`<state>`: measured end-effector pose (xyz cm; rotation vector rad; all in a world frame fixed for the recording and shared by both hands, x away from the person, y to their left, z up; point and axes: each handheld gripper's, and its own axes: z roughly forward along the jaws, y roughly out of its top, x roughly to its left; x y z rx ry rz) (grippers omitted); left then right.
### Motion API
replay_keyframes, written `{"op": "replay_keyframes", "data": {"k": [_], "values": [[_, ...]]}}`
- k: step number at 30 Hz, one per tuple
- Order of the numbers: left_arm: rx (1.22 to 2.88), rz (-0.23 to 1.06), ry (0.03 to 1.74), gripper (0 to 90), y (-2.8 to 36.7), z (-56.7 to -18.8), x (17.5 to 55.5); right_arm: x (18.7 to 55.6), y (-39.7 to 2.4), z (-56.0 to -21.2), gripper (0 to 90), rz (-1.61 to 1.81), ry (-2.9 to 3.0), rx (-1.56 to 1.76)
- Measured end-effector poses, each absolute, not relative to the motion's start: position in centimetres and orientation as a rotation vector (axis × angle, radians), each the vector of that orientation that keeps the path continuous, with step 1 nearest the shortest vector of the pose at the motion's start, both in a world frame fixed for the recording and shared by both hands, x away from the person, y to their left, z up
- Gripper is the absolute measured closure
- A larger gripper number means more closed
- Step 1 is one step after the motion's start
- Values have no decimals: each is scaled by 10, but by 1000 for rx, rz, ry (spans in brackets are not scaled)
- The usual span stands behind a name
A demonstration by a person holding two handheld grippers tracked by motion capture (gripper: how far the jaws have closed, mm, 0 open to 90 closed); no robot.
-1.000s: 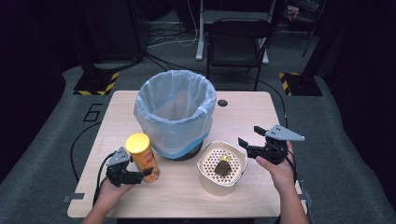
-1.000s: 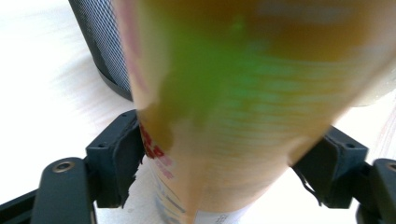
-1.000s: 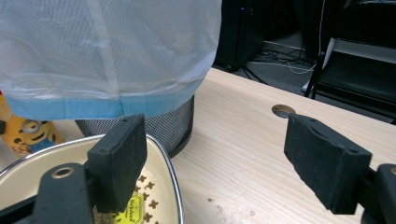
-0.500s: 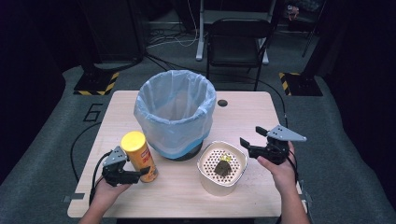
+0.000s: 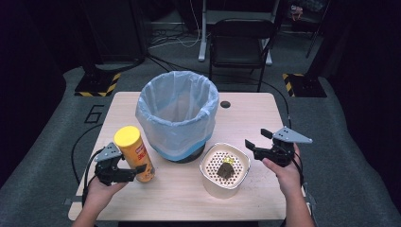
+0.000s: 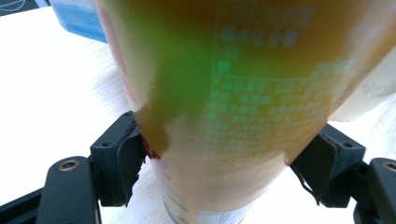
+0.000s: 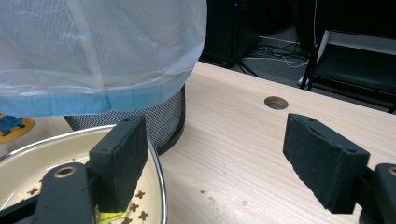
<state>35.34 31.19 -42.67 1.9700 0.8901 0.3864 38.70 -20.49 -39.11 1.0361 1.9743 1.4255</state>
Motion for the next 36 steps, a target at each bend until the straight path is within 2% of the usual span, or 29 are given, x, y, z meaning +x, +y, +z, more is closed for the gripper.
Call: {"op": "replay_keyframes", "data": {"k": [21, 31, 36], "values": [[2006, 333, 860, 240, 300, -359, 350, 387, -207, -391, 217, 1423, 1970, 1046], [2007, 248, 819, 240, 300, -276, 345, 389, -210, -395, 217, 1414, 1973, 1070], [2003, 269, 786, 240, 292, -221, 353, 389, -210, -395, 217, 1411, 1972, 1063]]}}
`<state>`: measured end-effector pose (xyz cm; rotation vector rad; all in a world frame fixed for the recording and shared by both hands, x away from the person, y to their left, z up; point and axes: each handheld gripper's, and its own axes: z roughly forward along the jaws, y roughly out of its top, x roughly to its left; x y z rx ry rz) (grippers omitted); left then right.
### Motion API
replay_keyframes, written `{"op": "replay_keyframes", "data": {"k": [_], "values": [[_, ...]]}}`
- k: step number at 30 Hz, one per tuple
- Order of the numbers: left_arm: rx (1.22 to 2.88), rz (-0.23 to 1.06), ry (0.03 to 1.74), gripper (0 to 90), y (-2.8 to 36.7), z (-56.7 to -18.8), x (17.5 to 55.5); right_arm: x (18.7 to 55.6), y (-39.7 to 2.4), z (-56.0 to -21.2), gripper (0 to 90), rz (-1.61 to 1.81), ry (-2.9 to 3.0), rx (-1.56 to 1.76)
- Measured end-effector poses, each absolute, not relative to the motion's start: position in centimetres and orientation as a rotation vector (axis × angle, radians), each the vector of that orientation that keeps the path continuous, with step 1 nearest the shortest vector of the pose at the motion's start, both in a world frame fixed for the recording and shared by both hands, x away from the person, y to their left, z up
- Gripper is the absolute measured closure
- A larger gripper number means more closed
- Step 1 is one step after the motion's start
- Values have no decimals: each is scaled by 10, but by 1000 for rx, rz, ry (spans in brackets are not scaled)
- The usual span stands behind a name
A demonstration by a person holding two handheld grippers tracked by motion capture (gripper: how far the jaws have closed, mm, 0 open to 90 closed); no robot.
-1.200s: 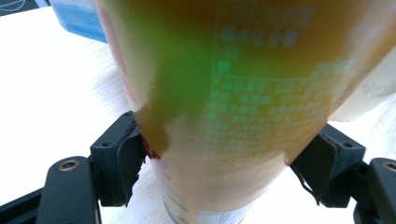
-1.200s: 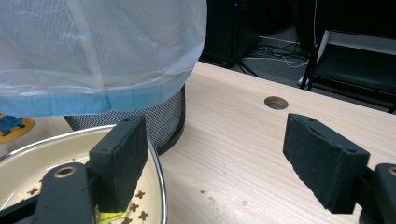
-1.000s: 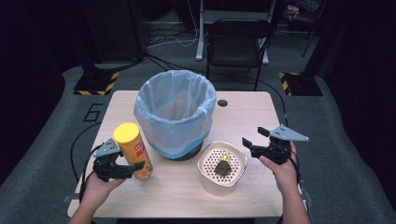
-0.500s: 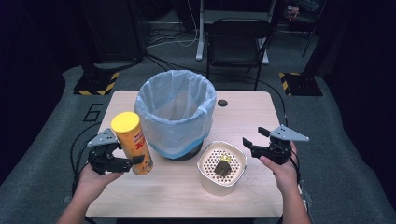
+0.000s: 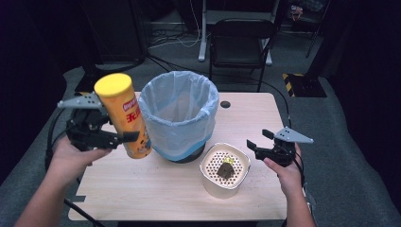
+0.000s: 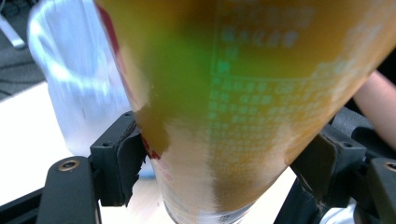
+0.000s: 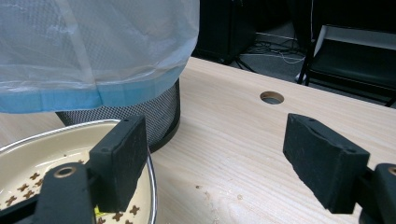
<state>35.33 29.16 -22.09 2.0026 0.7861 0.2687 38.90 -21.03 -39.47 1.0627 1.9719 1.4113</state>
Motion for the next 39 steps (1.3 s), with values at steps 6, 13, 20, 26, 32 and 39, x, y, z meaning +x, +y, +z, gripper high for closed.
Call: {"op": "replay_keyframes", "data": {"k": [6, 13, 20, 26, 32, 39], "values": [[1990, 223, 752, 240, 279, -186, 375, 389, -212, -396, 219, 1415, 1968, 1077], [1965, 249, 749, 240, 247, -171, 414, 391, -214, -397, 219, 1415, 1967, 1074], [1981, 301, 790, 239, 212, -209, 456, 392, -215, -399, 219, 1413, 1970, 1079], [2040, 256, 881, 239, 200, -250, 481, 393, -212, -402, 219, 1407, 1984, 1074], [2098, 250, 919, 229, 196, -269, 490, 394, -213, -403, 220, 1406, 1985, 1082], [2023, 286, 978, 142, 212, -267, 485, 394, -212, -404, 221, 1406, 1990, 1073]]}}
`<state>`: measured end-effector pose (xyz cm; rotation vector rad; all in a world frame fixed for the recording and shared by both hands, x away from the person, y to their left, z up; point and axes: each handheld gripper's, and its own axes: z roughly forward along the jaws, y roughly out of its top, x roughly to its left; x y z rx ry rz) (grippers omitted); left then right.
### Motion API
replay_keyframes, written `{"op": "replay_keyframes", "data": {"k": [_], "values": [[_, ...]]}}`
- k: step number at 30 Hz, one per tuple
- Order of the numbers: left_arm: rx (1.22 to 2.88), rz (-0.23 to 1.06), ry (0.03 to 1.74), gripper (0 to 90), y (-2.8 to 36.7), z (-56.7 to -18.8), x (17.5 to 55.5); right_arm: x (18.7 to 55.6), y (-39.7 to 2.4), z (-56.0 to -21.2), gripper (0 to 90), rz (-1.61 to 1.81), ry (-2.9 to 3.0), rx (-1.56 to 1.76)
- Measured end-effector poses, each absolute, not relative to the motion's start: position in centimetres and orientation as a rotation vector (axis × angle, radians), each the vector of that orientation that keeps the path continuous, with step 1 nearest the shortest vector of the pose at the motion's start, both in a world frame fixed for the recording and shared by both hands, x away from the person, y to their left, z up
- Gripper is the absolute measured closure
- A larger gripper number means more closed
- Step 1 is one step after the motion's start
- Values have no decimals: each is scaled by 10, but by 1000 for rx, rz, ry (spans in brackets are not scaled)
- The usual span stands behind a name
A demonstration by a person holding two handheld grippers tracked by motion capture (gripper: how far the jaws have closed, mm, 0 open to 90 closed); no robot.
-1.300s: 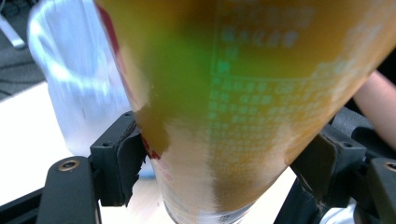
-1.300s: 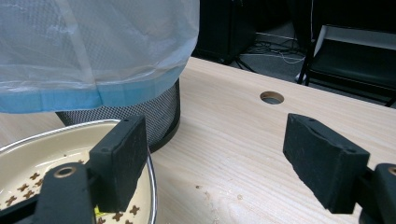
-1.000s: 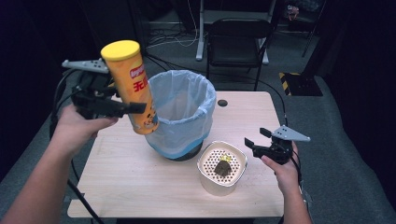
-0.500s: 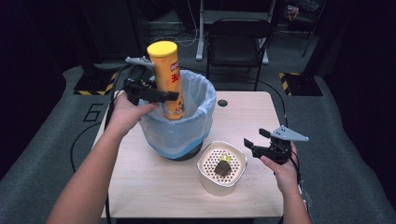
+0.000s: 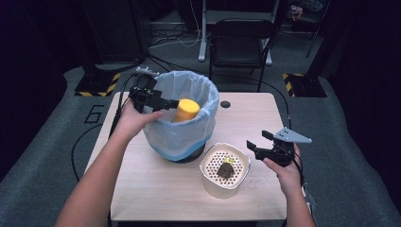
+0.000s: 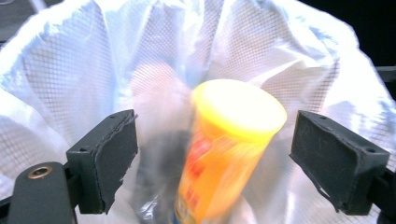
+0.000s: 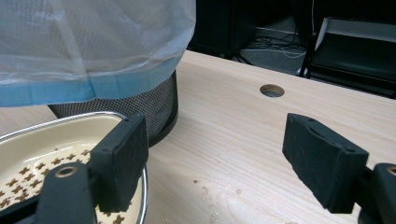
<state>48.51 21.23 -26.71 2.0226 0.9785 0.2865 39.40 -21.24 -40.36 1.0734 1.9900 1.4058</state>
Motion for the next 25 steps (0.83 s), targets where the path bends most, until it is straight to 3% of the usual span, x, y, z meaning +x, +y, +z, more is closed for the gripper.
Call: {"op": "replay_keyframes", "data": {"k": [14, 22, 25], "values": [[1969, 318, 927, 164, 274, -256, 435, 392, -212, -402, 222, 1407, 1979, 1078], [1937, 344, 895, 211, 308, -268, 406, 392, -210, -403, 222, 1384, 1993, 1068], [1920, 376, 889, 196, 323, -289, 395, 392, -215, -403, 222, 1370, 1982, 1076]]}}
